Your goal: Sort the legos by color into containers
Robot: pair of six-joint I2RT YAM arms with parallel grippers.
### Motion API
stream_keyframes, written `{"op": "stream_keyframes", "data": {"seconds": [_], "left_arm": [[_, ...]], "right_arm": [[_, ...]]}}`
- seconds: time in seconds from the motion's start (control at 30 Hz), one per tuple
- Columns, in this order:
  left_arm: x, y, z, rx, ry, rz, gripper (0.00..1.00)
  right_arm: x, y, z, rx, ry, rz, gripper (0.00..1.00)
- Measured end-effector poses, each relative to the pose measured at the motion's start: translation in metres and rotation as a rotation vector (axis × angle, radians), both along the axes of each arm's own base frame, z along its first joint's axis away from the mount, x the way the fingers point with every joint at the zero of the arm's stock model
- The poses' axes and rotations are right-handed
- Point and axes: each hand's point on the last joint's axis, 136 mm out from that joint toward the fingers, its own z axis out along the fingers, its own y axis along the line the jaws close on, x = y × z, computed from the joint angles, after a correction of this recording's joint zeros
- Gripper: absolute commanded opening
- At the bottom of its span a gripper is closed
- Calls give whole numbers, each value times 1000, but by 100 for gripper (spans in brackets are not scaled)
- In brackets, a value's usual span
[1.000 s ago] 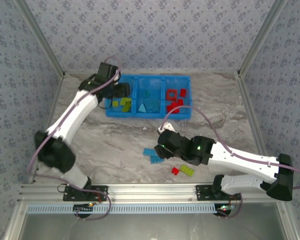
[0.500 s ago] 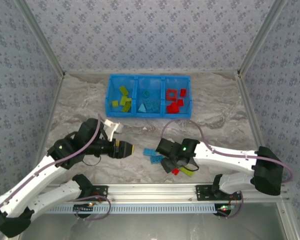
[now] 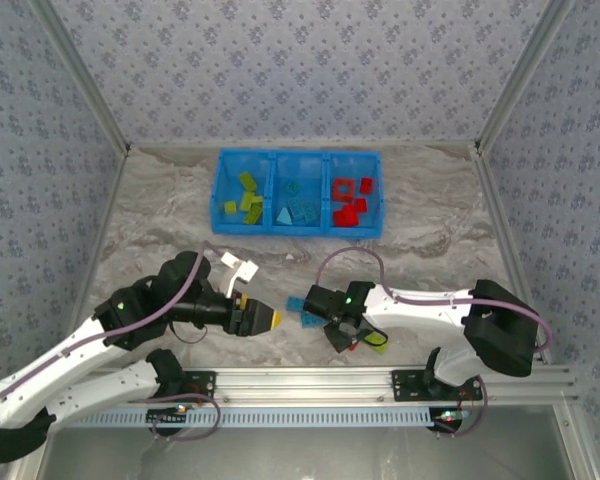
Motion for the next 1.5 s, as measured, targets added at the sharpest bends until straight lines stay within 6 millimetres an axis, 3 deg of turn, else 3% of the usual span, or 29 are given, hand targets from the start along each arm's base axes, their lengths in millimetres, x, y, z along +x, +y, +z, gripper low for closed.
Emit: {"op": "stream_keyframes", "data": {"seconds": [0.3,0.57,0.67,0.77,0.87,0.97,1.13,1.3,1.5], "left_arm": [[4,-1,-2,13,-9,18,69],[7,-1,-4,24,-9,28,68],[9,-1,-4,25,-16,38,68],[15,-1,2,18,-39,64,68],[26,-5,17,12,-71,104,68],[41,-17,36,7,-104,138,68],[72,-56,63,24,-160,181,67],[107,-87,66,86,-213,233,67],[131,-95,75,119,-278,299,67]], "right_arm": [[-7,-3,-9,-16,37,5,44],[-9,-2,-13,-21,41,7,29],[-8,-2,-8,-8,25,8,27],[2,0,12,36,-10,-20,25],[35,3,49,117,-84,-103,26],[85,1,90,191,-183,-211,24],[165,-21,130,196,-327,-354,24],[232,-40,130,116,-385,-438,23],[288,-50,92,1,-370,-483,21]]}}
